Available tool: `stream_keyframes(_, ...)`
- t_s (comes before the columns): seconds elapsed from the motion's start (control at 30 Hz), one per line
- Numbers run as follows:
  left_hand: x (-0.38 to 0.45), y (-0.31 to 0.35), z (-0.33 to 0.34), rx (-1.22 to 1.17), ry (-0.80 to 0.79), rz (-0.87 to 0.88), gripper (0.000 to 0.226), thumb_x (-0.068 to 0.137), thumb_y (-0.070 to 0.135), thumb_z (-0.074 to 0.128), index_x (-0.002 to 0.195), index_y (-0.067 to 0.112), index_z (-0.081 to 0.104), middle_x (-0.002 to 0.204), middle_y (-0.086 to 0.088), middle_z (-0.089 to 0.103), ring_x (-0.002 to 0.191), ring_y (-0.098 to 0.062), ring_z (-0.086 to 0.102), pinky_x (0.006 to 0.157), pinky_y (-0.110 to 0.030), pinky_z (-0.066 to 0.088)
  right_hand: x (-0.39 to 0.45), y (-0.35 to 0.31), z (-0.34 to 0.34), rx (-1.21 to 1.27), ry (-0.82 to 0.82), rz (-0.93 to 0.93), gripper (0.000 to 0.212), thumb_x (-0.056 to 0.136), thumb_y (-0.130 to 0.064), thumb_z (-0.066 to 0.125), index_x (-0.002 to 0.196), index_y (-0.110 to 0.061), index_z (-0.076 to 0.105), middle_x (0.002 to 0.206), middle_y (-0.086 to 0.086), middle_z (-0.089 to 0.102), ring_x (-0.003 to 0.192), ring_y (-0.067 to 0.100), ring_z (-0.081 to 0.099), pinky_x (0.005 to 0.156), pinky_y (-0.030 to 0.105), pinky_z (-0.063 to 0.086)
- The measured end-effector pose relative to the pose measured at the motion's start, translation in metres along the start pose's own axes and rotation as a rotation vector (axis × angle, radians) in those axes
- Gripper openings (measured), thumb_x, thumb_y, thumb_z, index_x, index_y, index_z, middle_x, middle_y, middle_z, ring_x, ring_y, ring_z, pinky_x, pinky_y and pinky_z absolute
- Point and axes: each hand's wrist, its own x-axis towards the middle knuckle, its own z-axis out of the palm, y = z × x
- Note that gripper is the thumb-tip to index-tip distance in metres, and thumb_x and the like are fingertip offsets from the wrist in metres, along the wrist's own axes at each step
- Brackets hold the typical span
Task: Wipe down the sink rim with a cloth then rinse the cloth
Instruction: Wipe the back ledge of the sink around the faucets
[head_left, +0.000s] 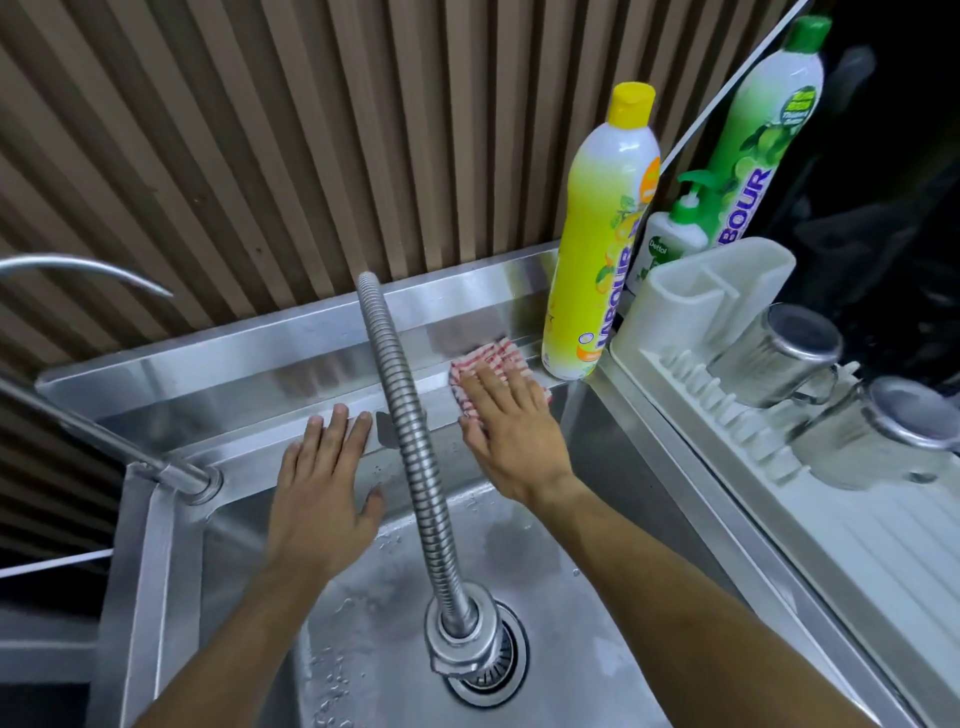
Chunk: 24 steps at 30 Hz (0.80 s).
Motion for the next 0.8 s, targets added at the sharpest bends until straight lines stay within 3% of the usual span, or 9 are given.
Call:
stream_keyframes(0.1, -0.004, 0.008, -0.002, -0.006, 0.009, -0.012, 0.1, 0.085, 0.052, 0.049, 0.161, 0.025, -0.009, 0.169, -0.01, 0.013, 0.154, -0.036, 0.02, 0.119, -0.059, 0.028, -0.002, 0.0, -0.001, 0.018, -0.003, -0.038, 0.068, 0.102, -0.051, 0.015, 0.161, -0.023, 0.032, 0.167, 0.003, 0.032, 0.157, 0.033, 0.018, 0.126, 0.041, -0.002)
stream_keyframes(0.23, -0.005, 0.012, -0.006, 0.037, -0.066, -0.077, 0.095, 0.083, 0.064, 0.033, 0.162, 0.018, 0.005, 0.168, -0.005, 0.003, 0.156, -0.032, 0.01, 0.123, -0.05, 0.012, 0.0, 0.007, -0.001, -0.012, -0.018, -0.024, 0.069, 0.099, -0.046, 0.04, 0.163, -0.022, 0.024, 0.169, 0.007, 0.027, 0.157, 0.035, 0.016, 0.126, 0.043, -0.004)
stream_keyframes(0.33, -0.008, 0.024, -0.027, -0.016, -0.162, -0.093, 0.093, 0.092, 0.06, 0.047, 0.163, 0.018, 0.005, 0.169, -0.006, -0.002, 0.156, -0.032, 0.005, 0.123, -0.042, 0.003, -0.002, 0.004, 0.002, 0.006, -0.02, -0.035, 0.075, 0.097, -0.039, 0.046, 0.164, -0.022, 0.018, 0.17, 0.008, 0.022, 0.157, 0.037, 0.011, 0.126, 0.044, -0.008)
stream_keyframes(0.4, -0.01, 0.034, -0.045, -0.042, -0.197, -0.098, 0.072, 0.096, 0.049, 0.054, 0.158, 0.021, 0.03, 0.165, -0.006, 0.026, 0.147, -0.028, 0.036, 0.119, -0.035, 0.026, -0.002, 0.006, 0.001, 0.016, -0.011, -0.048, 0.075, 0.099, -0.034, 0.048, 0.165, -0.023, 0.015, 0.171, 0.007, 0.02, 0.158, 0.036, 0.009, 0.125, 0.043, -0.011)
stream_keyframes(0.47, -0.006, 0.048, -0.064, -0.015, -0.164, -0.066, 0.04, 0.092, 0.06, 0.045, 0.116, 0.036, 0.064, 0.121, 0.007, 0.07, 0.101, -0.012, 0.068, 0.089, -0.028, 0.056, -0.002, 0.007, 0.002, 0.034, 0.014, -0.049, 0.075, 0.099, -0.03, 0.05, 0.165, -0.024, 0.015, 0.171, 0.006, 0.019, 0.158, 0.036, 0.009, 0.124, 0.041, -0.014)
stream_keyframes(0.53, 0.005, 0.069, -0.079, -0.077, -0.147, -0.014, 0.042, 0.091, 0.07, 0.038, 0.096, 0.042, 0.069, 0.097, 0.019, 0.072, 0.082, -0.005, 0.068, 0.073, -0.023, 0.055, -0.003, 0.007, 0.002, 0.056, 0.023, -0.053, 0.074, 0.099, -0.028, 0.05, 0.165, -0.023, 0.015, 0.171, 0.006, 0.019, 0.158, 0.036, 0.008, 0.122, 0.039, -0.018)
stream_keyframes(0.67, 0.025, 0.094, -0.091, -0.184, -0.019, -0.005, 0.026, 0.098, 0.044, 0.055, 0.115, 0.037, 0.074, 0.108, 0.014, 0.075, 0.068, 0.005, 0.053, 0.062, -0.002, 0.029, -0.004, 0.012, 0.005, 0.077, 0.047, -0.076, 0.075, 0.097, -0.025, 0.055, 0.164, -0.022, 0.022, 0.168, 0.007, 0.027, 0.157, 0.037, 0.014, 0.125, 0.041, -0.012)
stream_keyframes(0.73, 0.024, 0.094, -0.088, -0.207, 0.012, -0.03, 0.028, 0.098, 0.043, 0.056, 0.119, 0.037, 0.074, 0.11, 0.012, 0.076, 0.067, 0.003, 0.057, 0.064, -0.009, 0.035, -0.004, 0.015, 0.006, 0.065, 0.048, -0.09, 0.071, 0.098, -0.026, 0.053, 0.163, -0.023, 0.024, 0.167, 0.007, 0.03, 0.156, 0.037, 0.018, 0.126, 0.043, -0.006)
stream_keyframes(0.8, 0.017, 0.095, -0.08, -0.298, -0.003, -0.066, 0.031, 0.098, 0.041, 0.058, 0.127, 0.036, 0.069, 0.115, 0.008, 0.076, 0.082, -0.004, 0.068, 0.075, -0.016, 0.044, -0.005, 0.017, 0.007, 0.064, 0.066, -0.103, 0.065, 0.1, -0.026, 0.049, 0.161, -0.022, 0.029, 0.164, 0.007, 0.036, 0.154, 0.037, 0.023, 0.127, 0.045, 0.001)
